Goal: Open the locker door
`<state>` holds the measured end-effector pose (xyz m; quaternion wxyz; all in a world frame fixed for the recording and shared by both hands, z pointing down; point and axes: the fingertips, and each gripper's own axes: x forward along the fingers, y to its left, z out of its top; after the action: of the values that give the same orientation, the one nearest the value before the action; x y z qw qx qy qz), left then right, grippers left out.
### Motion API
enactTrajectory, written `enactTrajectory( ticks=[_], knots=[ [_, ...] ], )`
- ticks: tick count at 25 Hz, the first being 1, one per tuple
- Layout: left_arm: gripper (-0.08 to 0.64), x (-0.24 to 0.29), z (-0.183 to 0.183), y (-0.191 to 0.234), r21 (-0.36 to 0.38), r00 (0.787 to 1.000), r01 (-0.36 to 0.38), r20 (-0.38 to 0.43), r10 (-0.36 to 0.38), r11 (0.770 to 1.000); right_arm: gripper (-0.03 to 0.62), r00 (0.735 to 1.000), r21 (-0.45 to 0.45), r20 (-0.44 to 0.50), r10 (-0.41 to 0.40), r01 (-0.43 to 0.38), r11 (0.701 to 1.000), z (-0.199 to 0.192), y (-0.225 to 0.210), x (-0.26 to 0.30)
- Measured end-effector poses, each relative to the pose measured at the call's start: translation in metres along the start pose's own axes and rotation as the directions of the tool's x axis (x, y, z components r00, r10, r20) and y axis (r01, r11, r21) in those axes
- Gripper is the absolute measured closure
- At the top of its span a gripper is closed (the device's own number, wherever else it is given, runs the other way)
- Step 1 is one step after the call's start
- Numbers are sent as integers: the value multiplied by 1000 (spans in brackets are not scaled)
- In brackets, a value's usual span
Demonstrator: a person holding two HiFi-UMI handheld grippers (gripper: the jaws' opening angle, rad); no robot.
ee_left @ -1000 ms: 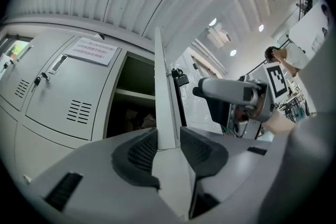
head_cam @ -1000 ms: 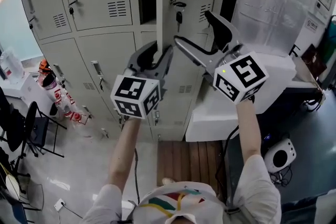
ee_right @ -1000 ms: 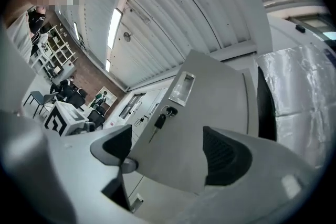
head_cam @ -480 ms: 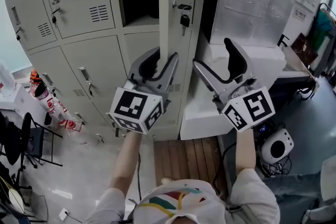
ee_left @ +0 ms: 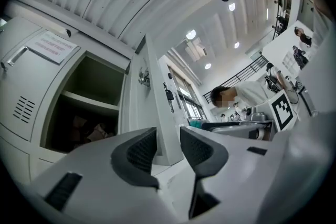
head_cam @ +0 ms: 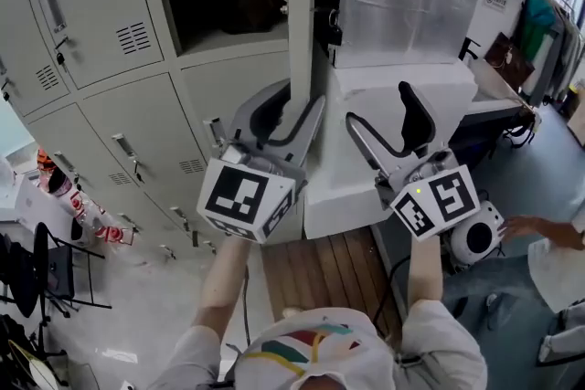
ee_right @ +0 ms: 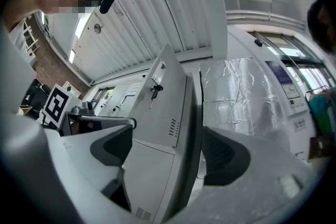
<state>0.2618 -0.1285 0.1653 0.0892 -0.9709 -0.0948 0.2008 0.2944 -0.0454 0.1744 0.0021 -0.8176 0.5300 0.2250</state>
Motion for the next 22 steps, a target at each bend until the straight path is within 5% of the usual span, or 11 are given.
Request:
enactTrajectory(
  ticks=[6,22],
  knots=[
    [417,25,-7,-26,-17,995,103,-14,-103,995,187,999,41,-27,-46,47,998,-13,-15,-25],
    [390,85,-26,-67,-44,972,234,-27,-235,971,187,978,40,-88,-188,192,981,-33,-60,-70]
  ],
)
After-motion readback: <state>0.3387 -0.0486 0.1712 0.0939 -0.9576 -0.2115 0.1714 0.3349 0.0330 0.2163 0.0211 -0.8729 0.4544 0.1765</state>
